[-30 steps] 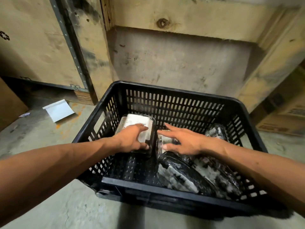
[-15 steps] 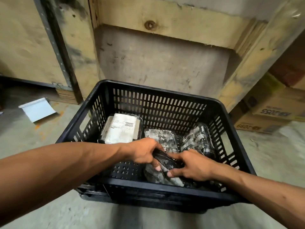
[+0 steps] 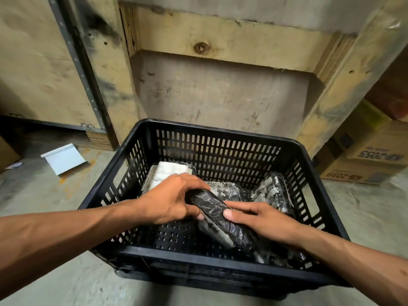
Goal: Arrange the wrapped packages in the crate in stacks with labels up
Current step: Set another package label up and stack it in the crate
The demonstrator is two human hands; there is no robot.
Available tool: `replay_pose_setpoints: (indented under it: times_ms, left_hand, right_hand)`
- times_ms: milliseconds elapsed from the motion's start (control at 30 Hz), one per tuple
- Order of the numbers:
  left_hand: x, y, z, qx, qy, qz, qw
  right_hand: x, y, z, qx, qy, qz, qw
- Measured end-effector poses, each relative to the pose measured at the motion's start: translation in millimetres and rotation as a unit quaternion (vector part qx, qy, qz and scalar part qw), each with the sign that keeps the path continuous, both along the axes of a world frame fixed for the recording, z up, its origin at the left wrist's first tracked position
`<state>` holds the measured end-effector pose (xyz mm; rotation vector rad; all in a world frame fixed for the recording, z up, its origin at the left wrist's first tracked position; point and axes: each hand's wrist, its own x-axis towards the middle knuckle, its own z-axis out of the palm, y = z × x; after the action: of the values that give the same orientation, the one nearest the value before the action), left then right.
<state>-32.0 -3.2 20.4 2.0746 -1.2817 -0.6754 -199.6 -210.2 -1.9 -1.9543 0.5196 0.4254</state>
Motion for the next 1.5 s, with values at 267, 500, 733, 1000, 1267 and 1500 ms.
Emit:
replay_pose_setpoints:
  times_ms: [267,500,733,1000,1267,1500]
  left_hand:
    - [15.7,20.1,20.0,-0.159,-0.159,0.034,0.974]
    - [22.6,33.1,7.3,-0.189,0.052,0.13,0.972]
    - [18.1,14.1,11.0,-0.176,0.229,0.229,0.93]
    - [25.2,2.5,14.3,-0.23,0.435,0.286,0.822]
    - [8.5,-1.1,5.1,-0.344,0.339,0.279,0.83]
    - [21.3,17.4,9.3,-0.234,0.321,0.237,0.887]
  right_hand:
    - [29.7,20.8,-1.8,0.201,-0.075,-0.124,0.969]
    - [39.1,31.8,1.2,0.111,-0.188,-0.171,0.961]
    - [42.6,33.5,6.1,0.071,-0.244,-0.151,0.955]
    - [40.7,17.3,21.3,0.069,-0.303,-0.11,0.944]
    - [57.5,29.0,16.5,0.221,-0.31,-0.206,0.902]
    - [57.9,17.1,14.9,0.201,-0.277,-0.197,0.919]
